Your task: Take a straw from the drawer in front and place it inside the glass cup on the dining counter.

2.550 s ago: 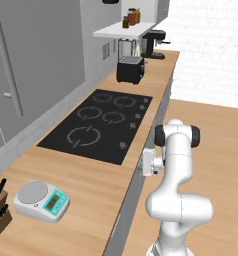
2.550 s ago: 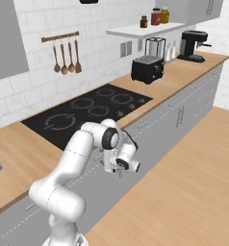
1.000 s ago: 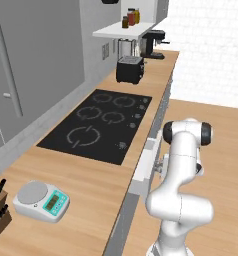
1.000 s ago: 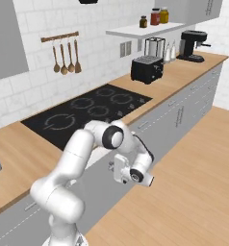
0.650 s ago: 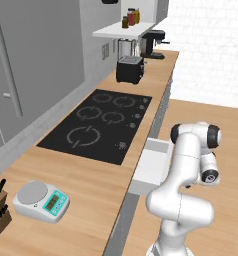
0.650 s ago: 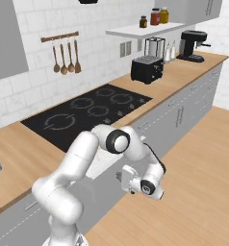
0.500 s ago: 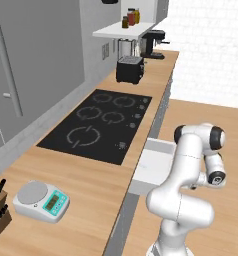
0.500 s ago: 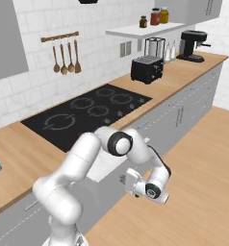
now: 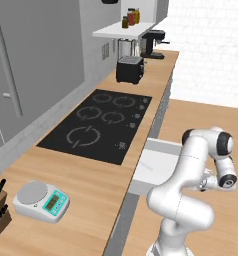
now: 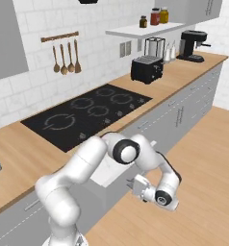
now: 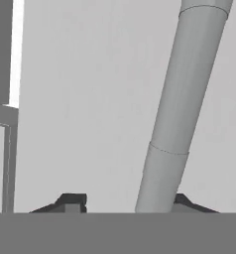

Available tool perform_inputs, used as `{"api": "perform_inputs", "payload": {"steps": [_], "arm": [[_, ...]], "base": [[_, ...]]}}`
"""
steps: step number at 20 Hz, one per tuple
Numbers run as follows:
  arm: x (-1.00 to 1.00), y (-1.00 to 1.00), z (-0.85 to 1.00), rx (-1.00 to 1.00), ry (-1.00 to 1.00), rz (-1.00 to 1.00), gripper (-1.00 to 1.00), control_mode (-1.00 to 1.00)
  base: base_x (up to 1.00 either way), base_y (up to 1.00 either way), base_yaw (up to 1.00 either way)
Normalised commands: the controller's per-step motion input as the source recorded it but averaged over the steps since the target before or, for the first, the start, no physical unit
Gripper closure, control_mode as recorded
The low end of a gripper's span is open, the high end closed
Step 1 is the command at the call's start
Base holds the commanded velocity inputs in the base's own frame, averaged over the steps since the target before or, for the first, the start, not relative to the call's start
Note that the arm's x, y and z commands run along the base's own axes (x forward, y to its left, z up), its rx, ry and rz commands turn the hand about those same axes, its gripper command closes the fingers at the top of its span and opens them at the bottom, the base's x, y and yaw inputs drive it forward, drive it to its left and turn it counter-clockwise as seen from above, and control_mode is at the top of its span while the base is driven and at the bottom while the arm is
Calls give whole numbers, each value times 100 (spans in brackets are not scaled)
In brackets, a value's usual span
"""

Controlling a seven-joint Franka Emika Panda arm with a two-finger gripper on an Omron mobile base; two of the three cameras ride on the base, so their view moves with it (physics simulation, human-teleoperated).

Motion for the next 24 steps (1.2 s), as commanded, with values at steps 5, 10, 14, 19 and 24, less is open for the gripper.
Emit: {"api": "perform_inputs", "payload": {"steps": [5,10,14,19,24], "arm": [[-50,-30,67,-7,-1,-1,-100,-100],[-50,-19,82,-7,0,-6,-100,-100],[-24,-16,38,-4,2,-16,-100,-100],[-2,-44,-16,0,10,-14,-100,-100],[-11,-55,-14,6,1,-4,-100,-100]], "base": [[0,0,0],[0,0,0],[0,0,0],[0,0,0],[0,0,0]]}}
